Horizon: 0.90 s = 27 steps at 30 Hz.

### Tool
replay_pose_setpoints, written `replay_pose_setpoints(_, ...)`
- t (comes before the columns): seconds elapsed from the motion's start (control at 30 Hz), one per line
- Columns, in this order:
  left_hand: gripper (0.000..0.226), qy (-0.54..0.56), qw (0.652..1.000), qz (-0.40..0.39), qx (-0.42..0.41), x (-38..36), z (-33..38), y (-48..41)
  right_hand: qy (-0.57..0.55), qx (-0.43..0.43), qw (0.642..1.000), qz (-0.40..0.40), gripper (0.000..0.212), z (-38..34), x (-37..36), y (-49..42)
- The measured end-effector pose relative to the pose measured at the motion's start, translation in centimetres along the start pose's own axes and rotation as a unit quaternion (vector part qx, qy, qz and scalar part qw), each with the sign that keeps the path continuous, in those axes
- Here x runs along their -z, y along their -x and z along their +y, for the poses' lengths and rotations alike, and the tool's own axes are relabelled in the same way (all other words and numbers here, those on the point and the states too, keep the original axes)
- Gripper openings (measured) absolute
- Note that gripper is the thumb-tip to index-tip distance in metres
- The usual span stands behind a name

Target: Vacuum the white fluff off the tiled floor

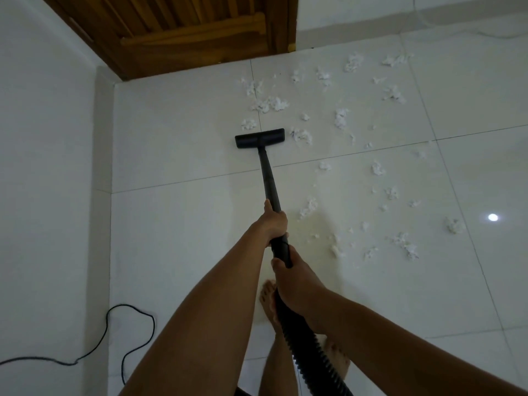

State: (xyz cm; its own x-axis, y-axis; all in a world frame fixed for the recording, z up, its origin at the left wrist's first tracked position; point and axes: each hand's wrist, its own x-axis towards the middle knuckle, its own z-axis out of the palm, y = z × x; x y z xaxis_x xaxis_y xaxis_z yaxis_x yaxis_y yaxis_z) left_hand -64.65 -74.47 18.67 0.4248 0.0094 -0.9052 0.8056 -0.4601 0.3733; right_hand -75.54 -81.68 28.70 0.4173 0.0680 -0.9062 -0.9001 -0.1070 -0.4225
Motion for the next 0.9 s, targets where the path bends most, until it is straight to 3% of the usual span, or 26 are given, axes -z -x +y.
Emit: replay_pose_setpoints(0.9, 0.067, -0.025, 1.000, 0.004, -0.017, 7.3, 6.4, -7.1, -0.047, -0.017, 0.999, 0.007, 0.040, -8.8, -3.1, -7.3)
